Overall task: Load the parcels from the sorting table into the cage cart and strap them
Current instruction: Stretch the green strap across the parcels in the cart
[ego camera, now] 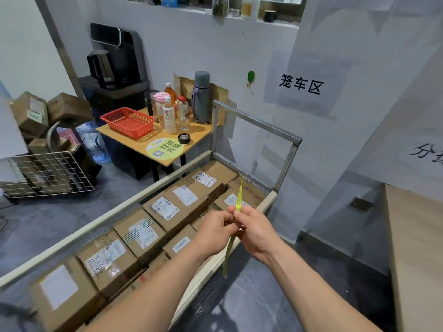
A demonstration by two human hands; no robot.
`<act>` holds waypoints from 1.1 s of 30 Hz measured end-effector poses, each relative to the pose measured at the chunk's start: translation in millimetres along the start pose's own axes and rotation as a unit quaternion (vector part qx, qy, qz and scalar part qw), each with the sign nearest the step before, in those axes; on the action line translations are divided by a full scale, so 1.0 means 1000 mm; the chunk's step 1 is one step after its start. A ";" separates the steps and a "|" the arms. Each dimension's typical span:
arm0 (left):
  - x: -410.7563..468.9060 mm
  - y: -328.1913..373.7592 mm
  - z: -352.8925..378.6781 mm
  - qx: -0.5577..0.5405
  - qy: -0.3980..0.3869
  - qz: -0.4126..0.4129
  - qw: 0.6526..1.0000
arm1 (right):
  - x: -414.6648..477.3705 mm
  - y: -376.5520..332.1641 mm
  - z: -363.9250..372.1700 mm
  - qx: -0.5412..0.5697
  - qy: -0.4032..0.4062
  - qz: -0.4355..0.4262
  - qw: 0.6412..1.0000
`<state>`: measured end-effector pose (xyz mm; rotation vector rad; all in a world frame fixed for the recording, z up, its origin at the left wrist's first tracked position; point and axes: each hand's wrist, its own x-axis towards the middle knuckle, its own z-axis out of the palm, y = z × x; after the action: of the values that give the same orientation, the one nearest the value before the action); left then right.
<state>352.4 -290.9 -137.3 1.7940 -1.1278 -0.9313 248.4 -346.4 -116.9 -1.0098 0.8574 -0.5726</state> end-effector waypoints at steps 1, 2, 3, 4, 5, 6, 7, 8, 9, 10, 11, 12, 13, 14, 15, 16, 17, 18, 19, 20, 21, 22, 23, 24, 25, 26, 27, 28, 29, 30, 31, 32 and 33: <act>-0.009 -0.005 -0.006 -0.003 -0.005 0.003 1.000 | -0.008 0.006 0.009 -0.004 0.004 -0.003 1.000; -0.018 -0.009 -0.012 -0.002 -0.014 0.006 1.000 | -0.015 0.011 0.017 -0.008 0.005 -0.006 1.000; -0.027 -0.013 -0.019 0.002 -0.025 0.006 1.000 | -0.023 0.017 0.025 -0.014 0.006 -0.009 1.000; -0.034 -0.017 -0.026 0.007 -0.035 0.005 0.999 | -0.030 0.022 0.033 -0.023 0.007 -0.009 1.000; -0.042 -0.021 -0.032 0.008 -0.041 0.006 0.999 | -0.035 0.027 0.040 -0.035 0.011 -0.007 0.999; -0.050 -0.025 -0.039 0.009 -0.044 0.003 0.999 | -0.040 0.032 0.046 -0.048 0.017 -0.004 0.999; -0.058 -0.028 -0.045 0.011 -0.046 -0.001 0.999 | -0.044 0.037 0.052 -0.060 0.023 -0.001 0.998; -0.065 -0.031 -0.051 0.017 -0.048 -0.003 0.999 | -0.047 0.041 0.058 -0.069 0.030 0.004 0.997; -0.072 -0.034 -0.057 0.026 -0.050 -0.004 0.998 | -0.049 0.044 0.063 -0.075 0.038 0.010 0.996; -0.078 -0.037 -0.063 0.034 -0.050 -0.005 0.998 | -0.051 0.046 0.069 -0.081 0.046 0.016 0.996; -0.084 -0.041 -0.068 0.038 -0.049 -0.011 0.998 | -0.053 0.048 0.074 -0.088 0.053 0.019 0.995; -0.090 -0.044 -0.074 0.037 -0.047 -0.019 0.998 | -0.055 0.048 0.080 -0.095 0.056 0.019 0.994; -0.095 -0.047 -0.079 0.034 -0.045 -0.028 0.998 | -0.056 0.049 0.085 -0.099 0.055 0.018 0.993; -0.100 -0.050 -0.083 0.030 -0.045 -0.036 0.998 | -0.057 0.049 0.090 -0.099 0.052 0.015 0.994; -0.106 -0.052 -0.087 0.027 -0.044 -0.043 0.998 | -0.058 0.049 0.094 -0.098 0.047 0.012 0.994; -0.111 -0.057 -0.091 0.022 -0.042 -0.051 0.998 | -0.059 0.049 0.098 -0.097 0.042 0.009 0.994; -0.117 -0.060 -0.094 0.017 -0.037 -0.057 0.998 | -0.060 0.050 0.102 -0.097 0.036 0.007 0.995; -0.123 -0.063 -0.097 0.016 -0.030 -0.064 0.997 | -0.061 0.052 0.106 -0.099 0.029 0.007 0.995; -0.129 -0.066 -0.100 0.014 -0.023 -0.070 0.997 | -0.062 0.054 0.109 -0.099 0.024 0.008 0.995; -0.136 -0.068 -0.102 0.014 -0.019 -0.076 0.997 | -0.064 0.056 0.113 -0.098 0.018 0.008 0.995; -0.144 -0.069 -0.104 0.014 -0.016 -0.079 0.997 | -0.067 0.059 0.116 -0.097 0.012 0.008 0.995; -0.150 -0.070 -0.106 0.017 -0.013 -0.080 0.997 | -0.070 0.061 0.119 -0.095 0.006 0.007 0.995; -0.157 -0.071 -0.108 0.023 -0.010 -0.082 0.996 | -0.072 0.063 0.120 -0.093 0.002 0.007 0.996; -0.164 -0.071 -0.110 0.032 -0.007 -0.088 0.996 | -0.074 0.065 0.122 -0.091 -0.001 0.007 0.996; -0.170 -0.071 -0.113 0.039 -0.001 -0.093 0.995 | -0.076 0.068 0.124 -0.092 -0.004 0.007 0.996; -0.176 -0.072 -0.115 0.041 0.004 -0.099 0.994 | -0.079 0.070 0.127 -0.094 -0.009 0.005 0.995; -0.182 -0.073 -0.117 0.043 0.009 -0.102 0.994 | -0.081 0.072 0.131 -0.095 -0.016 0.005 0.995; -0.188 -0.074 -0.119 0.044 0.012 -0.104 0.994 | -0.084 0.074 0.135 -0.090 -0.024 0.006 0.996; -0.194 -0.074 -0.121 0.042 0.016 -0.101 0.994 | -0.088 0.076 0.139 -0.077 -0.033 0.011 0.996; -0.199 -0.073 -0.122 0.038 0.018 -0.100 0.994 | -0.092 0.078 0.144 -0.057 -0.043 0.017 0.997; -0.204 -0.073 -0.123 0.033 0.022 -0.097 0.995 | -0.097 0.079 0.149 -0.039 -0.050 0.022 0.998; -0.209 -0.073 -0.125 0.030 0.024 -0.095 0.995 | -0.102 0.080 0.154 -0.029 -0.055 0.026 0.998; -0.212 -0.074 -0.127 0.029 0.027 -0.093 0.995 | -0.106 0.082 0.158 -0.026 -0.055 0.027 0.998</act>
<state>419.3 -42.3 -117.5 1.9848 -0.9755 -0.9600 323.5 -153.3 -112.4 -1.0534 0.8022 -0.4464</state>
